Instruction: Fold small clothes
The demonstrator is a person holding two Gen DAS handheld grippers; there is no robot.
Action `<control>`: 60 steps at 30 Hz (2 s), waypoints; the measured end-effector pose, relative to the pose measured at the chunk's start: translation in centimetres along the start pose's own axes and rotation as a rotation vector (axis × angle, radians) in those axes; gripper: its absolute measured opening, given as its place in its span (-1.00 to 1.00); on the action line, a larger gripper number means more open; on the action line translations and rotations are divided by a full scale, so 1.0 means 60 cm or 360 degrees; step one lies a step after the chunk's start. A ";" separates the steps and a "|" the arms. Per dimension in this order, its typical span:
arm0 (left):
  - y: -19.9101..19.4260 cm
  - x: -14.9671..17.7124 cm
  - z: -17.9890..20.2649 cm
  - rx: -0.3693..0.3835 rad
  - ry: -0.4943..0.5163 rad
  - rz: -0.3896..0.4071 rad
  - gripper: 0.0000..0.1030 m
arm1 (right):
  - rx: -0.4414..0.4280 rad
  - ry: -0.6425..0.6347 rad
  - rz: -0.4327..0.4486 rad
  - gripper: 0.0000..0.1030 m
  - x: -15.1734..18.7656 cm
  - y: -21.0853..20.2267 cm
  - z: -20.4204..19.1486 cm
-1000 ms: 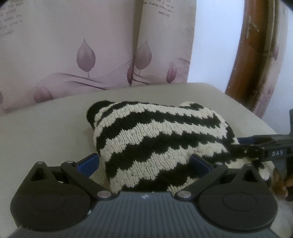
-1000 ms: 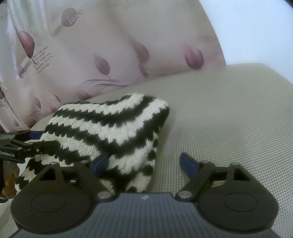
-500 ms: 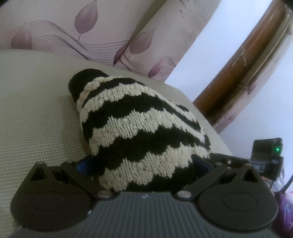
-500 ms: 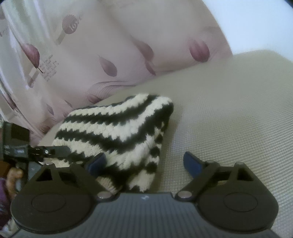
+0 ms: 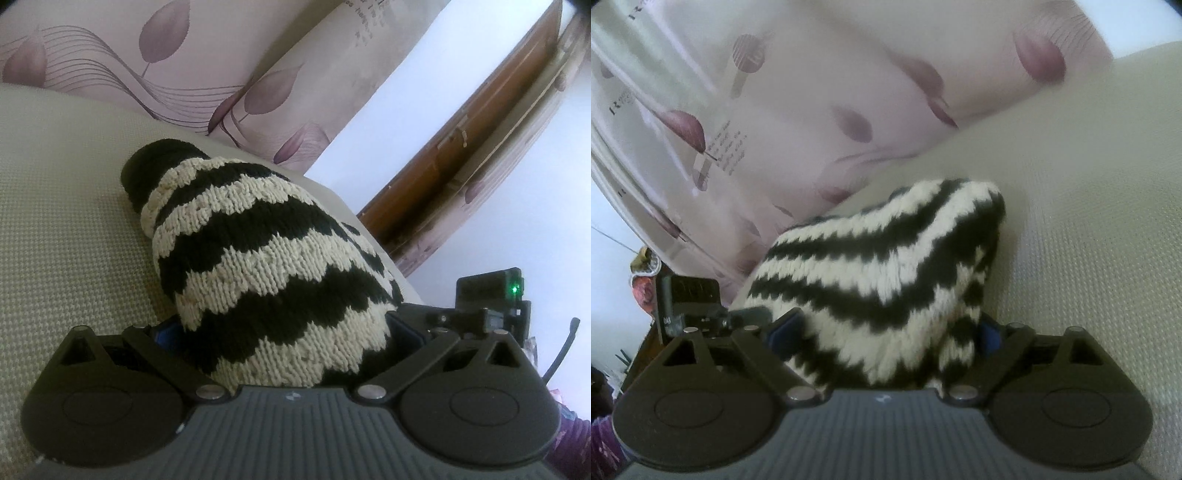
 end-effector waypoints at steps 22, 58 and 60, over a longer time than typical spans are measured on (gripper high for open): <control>0.010 -0.004 0.004 -0.0013 0.0035 -0.0008 0.95 | -0.0081 0.0059 -0.0073 0.33 -0.001 0.018 0.000; -0.121 0.078 0.162 -0.0540 0.0272 0.0225 0.23 | -0.0033 0.0152 0.0141 -0.09 0.061 -0.036 -0.161; -0.140 0.087 0.170 -0.0552 0.0274 0.0236 0.23 | -0.0047 0.0160 0.0150 -0.09 0.067 -0.041 -0.178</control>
Point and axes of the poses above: each gripper's, at about its wrist camera, not at the fingertips, and y roughly the way its jaws point, z to its right, x to its underside, the point moved 1 cm from there along y, roughly the way its jaws point, and after that the axes turned 8 degrees about -y, right-handed, at the moved point
